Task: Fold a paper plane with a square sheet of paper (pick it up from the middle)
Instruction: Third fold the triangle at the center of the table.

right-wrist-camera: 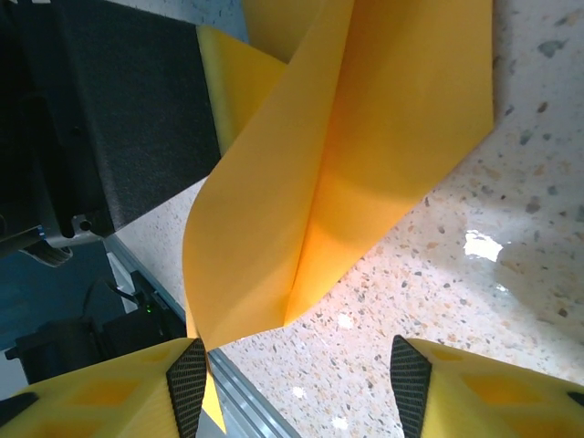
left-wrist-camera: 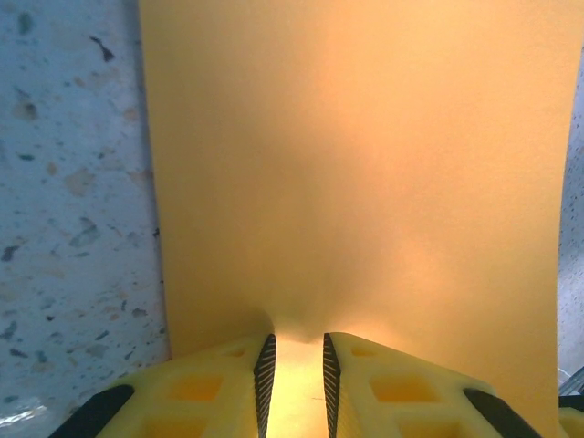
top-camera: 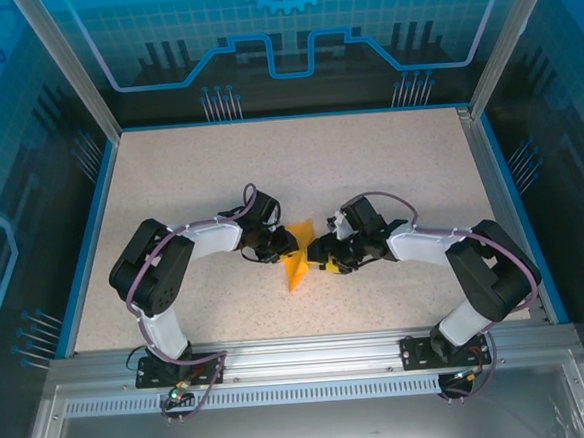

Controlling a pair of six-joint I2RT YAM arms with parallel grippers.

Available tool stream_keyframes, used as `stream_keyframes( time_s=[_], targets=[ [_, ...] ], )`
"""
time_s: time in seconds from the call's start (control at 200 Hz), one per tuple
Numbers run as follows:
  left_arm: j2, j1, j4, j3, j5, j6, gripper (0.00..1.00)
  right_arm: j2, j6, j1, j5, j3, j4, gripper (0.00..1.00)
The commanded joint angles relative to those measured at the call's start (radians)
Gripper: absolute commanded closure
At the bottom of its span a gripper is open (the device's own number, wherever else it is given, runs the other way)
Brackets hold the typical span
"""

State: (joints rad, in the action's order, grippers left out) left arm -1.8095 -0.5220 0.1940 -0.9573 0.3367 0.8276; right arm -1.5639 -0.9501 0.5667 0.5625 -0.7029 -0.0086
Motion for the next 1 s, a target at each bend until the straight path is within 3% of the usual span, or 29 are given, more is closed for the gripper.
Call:
stream_keyframes(
  time_s=[0.0,0.38,0.79,0.995],
  targets=[
    [-0.024,-0.003,0.057,-0.007,-0.036,-0.030,0.73,0.028,-0.041,-0.010,0.033,0.024,0.063,0.41],
    [-0.027,-0.006,0.061,-0.003,-0.036,-0.030,0.73,0.067,-0.070,-0.030,0.038,0.113,0.129,0.42],
    [-0.022,-0.011,0.059,-0.003,-0.036,-0.029,0.73,-0.006,-0.041,-0.016,0.064,0.054,0.133,0.43],
    [0.001,-0.014,0.045,0.016,-0.039,-0.037,0.73,-0.095,-0.045,-0.032,0.028,-0.023,0.092,0.51]
  ],
)
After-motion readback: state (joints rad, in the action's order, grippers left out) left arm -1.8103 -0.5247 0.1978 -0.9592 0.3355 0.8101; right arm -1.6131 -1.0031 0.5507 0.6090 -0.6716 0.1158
